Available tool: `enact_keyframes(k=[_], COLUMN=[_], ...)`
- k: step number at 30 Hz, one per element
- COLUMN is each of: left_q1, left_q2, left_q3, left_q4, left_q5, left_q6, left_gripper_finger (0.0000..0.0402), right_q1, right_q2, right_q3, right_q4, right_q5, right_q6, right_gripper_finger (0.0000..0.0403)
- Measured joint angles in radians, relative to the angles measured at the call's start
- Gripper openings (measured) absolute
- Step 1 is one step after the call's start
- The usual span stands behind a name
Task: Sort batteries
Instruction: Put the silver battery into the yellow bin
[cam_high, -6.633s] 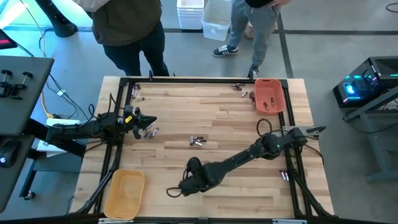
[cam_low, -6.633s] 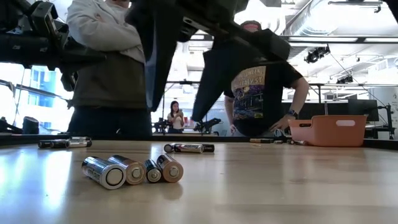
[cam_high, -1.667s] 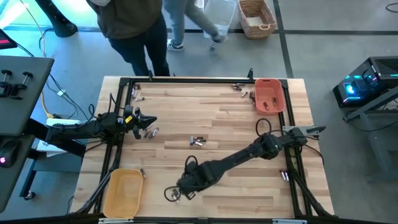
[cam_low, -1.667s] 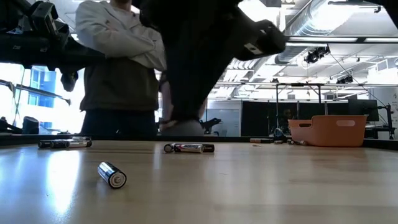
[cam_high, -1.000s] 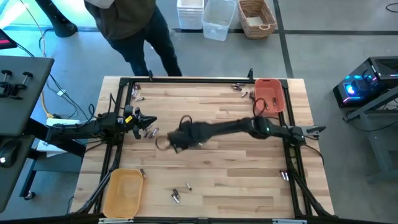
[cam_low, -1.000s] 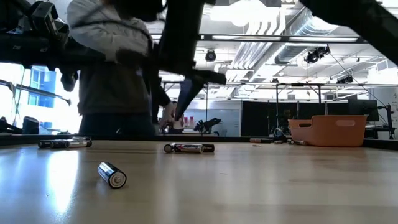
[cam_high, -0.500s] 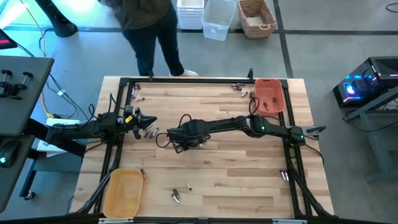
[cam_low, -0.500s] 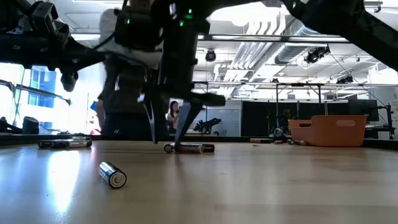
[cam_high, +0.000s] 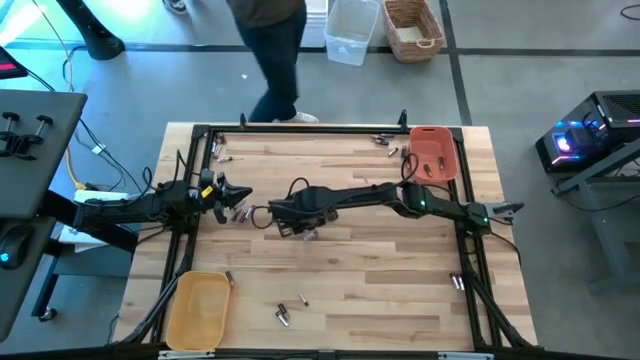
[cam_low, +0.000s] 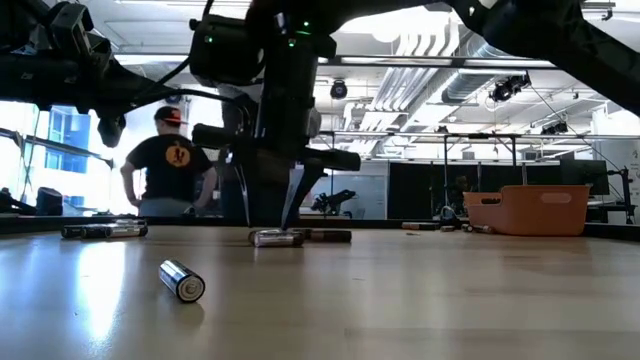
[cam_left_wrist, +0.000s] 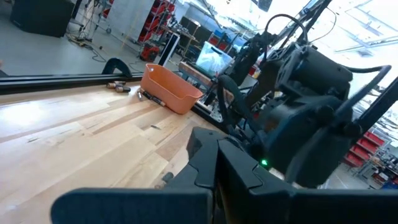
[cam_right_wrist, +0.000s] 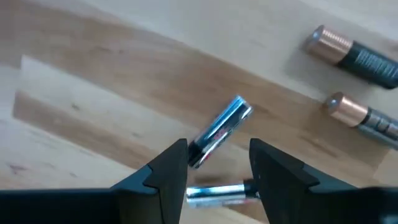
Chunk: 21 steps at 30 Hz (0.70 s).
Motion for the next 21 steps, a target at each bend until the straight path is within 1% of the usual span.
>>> enact_keyframes(k=[3, 7, 13, 15, 18, 21], left_q1=[0.0, 0.0, 0.0, 0.0, 0.0, 0.0], left_q2=[0.0, 0.0, 0.0, 0.0, 0.0, 0.0], left_q3=[0.0, 0.0, 0.0, 0.0, 0.0, 0.0], left_q4=[0.0, 0.0, 0.0, 0.0, 0.0, 0.0], left_q5=[0.0, 0.0, 0.0, 0.0, 0.0, 0.0], left_q6=[0.0, 0.0, 0.0, 0.0, 0.0, 0.0], left_gripper_finger=[0.0, 0.0, 0.0, 0.0, 0.0, 0.0], right_q1=[-0.004, 0.0, 0.011, 0.011, 0.004, 0.004], right_q2=[0.014, 0.03, 0.032, 0.032, 0.032, 0.033], right_q3=[0.0, 0.001, 0.001, 0.001, 0.001, 0.001], right_q4=[0.004, 0.014, -0.001, -0.004, -0.006, -0.009], right_q5=[-0.002, -0.031, -0.005, 0.001, 0.004, 0.029], right_q6=[0.024, 0.046, 0.063, 0.06, 0.044, 0.012], right_gripper_finger=[0.0167, 0.0167, 0.0162, 0.0148, 0.0113, 0.006])
